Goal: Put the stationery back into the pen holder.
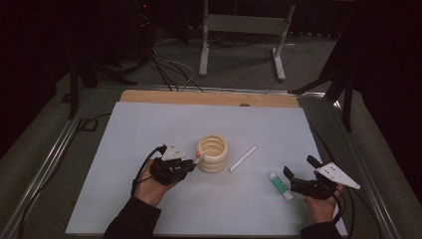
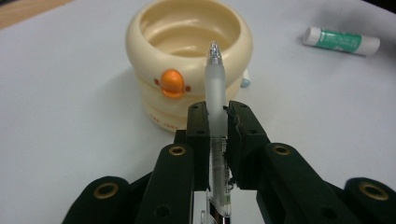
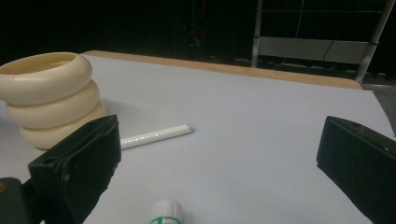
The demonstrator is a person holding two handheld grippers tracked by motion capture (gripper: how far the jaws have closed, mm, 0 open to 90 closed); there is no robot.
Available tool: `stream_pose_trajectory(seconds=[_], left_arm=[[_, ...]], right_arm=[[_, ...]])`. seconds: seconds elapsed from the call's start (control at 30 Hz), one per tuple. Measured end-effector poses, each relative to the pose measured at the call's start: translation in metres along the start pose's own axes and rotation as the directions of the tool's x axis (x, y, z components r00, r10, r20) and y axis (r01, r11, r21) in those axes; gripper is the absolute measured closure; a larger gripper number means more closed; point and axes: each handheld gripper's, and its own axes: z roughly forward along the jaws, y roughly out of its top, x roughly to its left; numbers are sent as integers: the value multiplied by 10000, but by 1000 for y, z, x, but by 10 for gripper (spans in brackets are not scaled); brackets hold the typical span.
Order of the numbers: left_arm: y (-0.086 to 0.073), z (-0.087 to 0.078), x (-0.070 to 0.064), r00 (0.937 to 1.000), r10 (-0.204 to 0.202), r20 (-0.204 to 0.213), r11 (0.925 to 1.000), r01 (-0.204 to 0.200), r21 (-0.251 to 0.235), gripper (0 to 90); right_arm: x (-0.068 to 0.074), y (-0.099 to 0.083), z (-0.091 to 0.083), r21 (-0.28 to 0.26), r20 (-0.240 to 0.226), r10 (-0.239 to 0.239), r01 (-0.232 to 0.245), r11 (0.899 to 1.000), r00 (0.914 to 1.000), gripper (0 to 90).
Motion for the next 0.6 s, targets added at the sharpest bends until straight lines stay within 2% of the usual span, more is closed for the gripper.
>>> stream_pose_trajectory(seconds=[0.6], left_arm=[[23, -9, 16, 9994, -140, -322, 9966, 113, -822, 806]], right_arm=[[-1, 0, -1, -31, 18, 1, -1, 10000, 10000, 2]])
